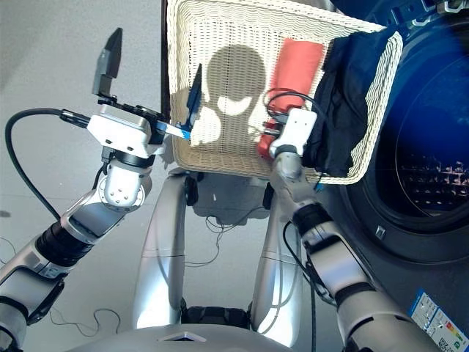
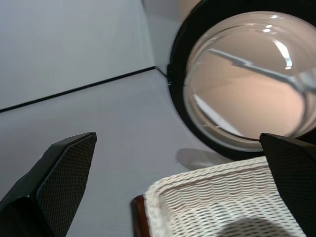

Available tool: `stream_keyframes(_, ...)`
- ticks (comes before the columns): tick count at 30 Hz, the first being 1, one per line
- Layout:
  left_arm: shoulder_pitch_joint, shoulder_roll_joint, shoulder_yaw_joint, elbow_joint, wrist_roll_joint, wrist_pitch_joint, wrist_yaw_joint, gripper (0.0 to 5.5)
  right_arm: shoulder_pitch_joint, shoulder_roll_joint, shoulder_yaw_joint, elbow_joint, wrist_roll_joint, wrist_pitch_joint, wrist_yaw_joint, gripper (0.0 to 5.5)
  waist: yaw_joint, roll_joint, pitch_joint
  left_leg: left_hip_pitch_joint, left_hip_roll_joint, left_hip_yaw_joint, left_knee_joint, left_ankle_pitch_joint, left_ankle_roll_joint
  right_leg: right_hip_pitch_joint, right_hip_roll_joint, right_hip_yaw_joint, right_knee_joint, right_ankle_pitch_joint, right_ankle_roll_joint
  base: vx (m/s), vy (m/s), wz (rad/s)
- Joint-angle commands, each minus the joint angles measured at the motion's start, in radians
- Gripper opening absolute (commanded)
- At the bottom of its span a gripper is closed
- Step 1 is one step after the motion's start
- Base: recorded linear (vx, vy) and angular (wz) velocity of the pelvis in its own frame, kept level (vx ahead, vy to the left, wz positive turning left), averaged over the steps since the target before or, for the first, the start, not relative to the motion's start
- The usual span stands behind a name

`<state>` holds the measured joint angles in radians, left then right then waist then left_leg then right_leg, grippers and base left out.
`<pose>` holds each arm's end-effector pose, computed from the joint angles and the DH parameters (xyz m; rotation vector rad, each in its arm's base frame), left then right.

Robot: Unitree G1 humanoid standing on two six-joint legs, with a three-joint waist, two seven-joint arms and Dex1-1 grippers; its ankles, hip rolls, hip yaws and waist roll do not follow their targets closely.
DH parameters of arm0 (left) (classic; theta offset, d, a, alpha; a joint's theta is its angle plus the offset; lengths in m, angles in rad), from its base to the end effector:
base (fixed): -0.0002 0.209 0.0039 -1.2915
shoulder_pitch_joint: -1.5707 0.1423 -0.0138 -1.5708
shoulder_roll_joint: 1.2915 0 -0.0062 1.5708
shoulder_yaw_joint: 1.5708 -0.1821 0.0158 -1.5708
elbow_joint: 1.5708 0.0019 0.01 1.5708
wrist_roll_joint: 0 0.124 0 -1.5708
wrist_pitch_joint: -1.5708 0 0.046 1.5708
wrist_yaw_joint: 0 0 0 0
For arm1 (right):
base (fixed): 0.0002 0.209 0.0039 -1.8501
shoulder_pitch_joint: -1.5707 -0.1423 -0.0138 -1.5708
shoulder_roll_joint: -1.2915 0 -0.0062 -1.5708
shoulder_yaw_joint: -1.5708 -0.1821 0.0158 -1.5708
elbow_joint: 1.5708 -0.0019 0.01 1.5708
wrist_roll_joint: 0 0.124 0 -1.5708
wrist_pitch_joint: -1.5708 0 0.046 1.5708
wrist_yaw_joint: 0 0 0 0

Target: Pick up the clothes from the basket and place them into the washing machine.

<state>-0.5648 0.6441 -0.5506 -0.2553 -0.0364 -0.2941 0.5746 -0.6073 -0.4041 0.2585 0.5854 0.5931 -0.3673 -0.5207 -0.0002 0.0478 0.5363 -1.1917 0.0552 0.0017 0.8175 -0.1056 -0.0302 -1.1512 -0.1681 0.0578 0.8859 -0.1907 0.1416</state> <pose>0.2246 0.1249 0.1791 0.3059 -0.9925 -0.1868 0.2940 -0.1875 0.1104 0.1671 -0.2793 -0.3972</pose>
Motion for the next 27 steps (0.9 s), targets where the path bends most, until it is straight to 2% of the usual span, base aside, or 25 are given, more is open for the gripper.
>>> stream_keyframes(1, 0.0, 0.03, 0.01, -0.14, 0.066, -0.053, 0.057, 5.5, 0.039, -0.052, -0.121, -0.108, -0.15, -0.135, -0.181, 0.0, -0.027, 0.016, -0.016, 0.066, 0.025, 0.036, -0.052, -0.031, -0.016, -0.009, 0.01, -0.016, -0.108, 0.08, -0.033, 0.0, 0.0, 0.0)
stream_keyframes(3, -0.001, 0.04, 0.01, -0.15, 0.084, -0.051, 0.088, 5.5, 0.064, -0.057, -0.198, -0.145, -0.197, -0.159, -0.295, 0.0, -0.033, 0.014, -0.016, 0.065, 0.024, 0.034, -0.05, -0.034, -0.015, -0.011, 0.012, -0.014, -0.107, 0.078, -0.034, 0.0, 0.0, 0.0)
stream_keyframes(4, -0.009, 0.042, 0.004, -0.152, 0.086, -0.05, 0.091, 5.5, 0.069, -0.06, -0.222, -0.148, -0.194, -0.165, -0.31, 0.0, -0.035, 0.012, -0.016, 0.063, 0.023, 0.033, -0.048, -0.034, -0.015, -0.014, 0.013, -0.013, -0.104, 0.078, -0.032, 0.0, 0.0, 0.0)
stream_keyframes(6, -0.015, 0.046, -0.008, -0.152, 0.095, -0.058, 0.119, 5.5, 0.049, -0.085, -0.289, -0.101, -0.252, -0.166, -0.433, 0.0, -0.035, 0.012, -0.016, 0.065, 0.021, 0.03, -0.047, -0.037, -0.014, -0.011, 0.013, -0.013, -0.103, 0.076, -0.031, 0.0, 0.0, 0.0)
stream_keyframes(7, -0.018, 0.046, -0.011, -0.15, 0.096, -0.058, 0.12, 5.5, 0.047, -0.085, -0.289, -0.098, -0.254, -0.168, -0.435, 0.0, -0.033, 0.014, -0.016, 0.064, 0.021, 0.029, -0.046, -0.037, -0.014, -0.012, 0.013, -0.013, -0.104, 0.076, -0.031, 0.0, 0.0, 0.0)
stream_keyframes(8, -0.025, 0.049, -0.011, -0.155, 0.101, -0.059, 0.135, 5.5, 0.023, -0.1, -0.321, -0.066, -0.302, -0.147, -0.54, 0.0, -0.032, 0.017, -0.016, 0.063, 0.02, 0.028, -0.044, -0.039, -0.014, -0.012, 0.013, -0.014, -0.1, 0.073, -0.031, 0.0, 0.0, 0.0)
stream_keyframes(11, -0.046, 0.05, -0.022, -0.147, 0.11, -0.061, 0.154, 5.5, -0.015, -0.126, -0.35, -0.016, -0.322, -0.126, -0.596, 0.0, -0.029, 0.019, -0.016, 0.058, 0.019, 0.023, -0.04, -0.041, -0.014, -0.014, 0.013, -0.013, -0.097, 0.072, -0.031, 0.0, 0.0, 0.0)
stream_keyframes(12, -0.049, 0.046, -0.024, -0.147, 0.108, -0.063, 0.157, 5.5, -0.034, -0.167, -0.369, 0.029, -0.33, -0.093, -0.627, 0.0, -0.028, 0.017, -0.016, 0.061, 0.018, 0.021, -0.04, -0.041, -0.015, -0.013, 0.013, -0.013, -0.097, 0.073, -0.031, 0.0, 0.0, 0.0)
stream_keyframes(13, -0.051, 0.044, -0.024, -0.146, 0.108, -0.063, 0.157, 5.5, -0.037, -0.171, -0.368, 0.033, -0.33, -0.094, -0.627, 0.0, -0.027, 0.02, -0.016, 0.06, 0.018, 0.021, -0.04, -0.041, -0.015, -0.013, 0.013, -0.013, -0.097, 0.073, -0.031, 0.0, 0.0, 0.0)
stream_keyframes(14, -0.057, 0.045, -0.03, -0.146, 0.108, -0.069, 0.161, 5.5, -0.063, -0.215, -0.379, 0.093, -0.319, -0.078, -0.644, 0.0, -0.024, 0.018, -0.016, 0.063, 0.018, 0.02, -0.04, -0.041, -0.016, -0.011, 0.011, -0.015, -0.095, 0.072, -0.03, 0.0, 0.0, 0.0)
stream_keyframes(20, -0.078, 0.055, -0.05, -0.148, 0.097, -0.07, 0.152, 5.5, -0.142, -0.325, -0.352, 0.29, -0.195, -0.071, -0.585, 0.0, -0.015, 0.02, -0.016, 0.062, 0.016, 0.018, -0.037, -0.041, -0.019, -0.01, 0.007, -0.018, -0.094, 0.075, -0.028, 0.0, 0.0, 0.0)
stream_keyframes(24, -0.093, 0.073, -0.069, -0.147, 0.071, -0.075, 0.107, 5.5, -0.197, -0.411, -0.286, 0.495, -0.04, -0.024, -0.401, 0.0, -0.006, 0.017, -0.016, 0.061, 0.017, 0.017, -0.037, -0.039, -0.024, -0.007, 0.004, -0.018, -0.094, 0.079, -0.028, 0.0, 0.0, 0.0)
stream_keyframes(26, -0.096, 0.077, -0.073, -0.149, 0.06, -0.073, 0.095, 5.5, -0.224, -0.438, -0.268, 0.546, -0.001, -0.02, -0.368, 0.0, -0.004, 0.018, -0.016, 0.06, 0.017, 0.016, -0.035, -0.041, -0.025, -0.006, 0.005, -0.018, -0.093, 0.078, -0.028, 0.0, 0.0, 0.0)
stream_keyframes(27, -0.097, 0.085, -0.08, -0.151, 0.05, -0.069, 0.079, 5.5, -0.23, -0.469, -0.257, 0.606, 0.028, 0.005, -0.331, 0.0, -0.002, 0.017, -0.016, 0.061, 0.017, 0.017, -0.035, -0.04, -0.026, -0.006, 0.003, -0.019, -0.089, 0.078, -0.028, 0.0, 0.0, 0.0)
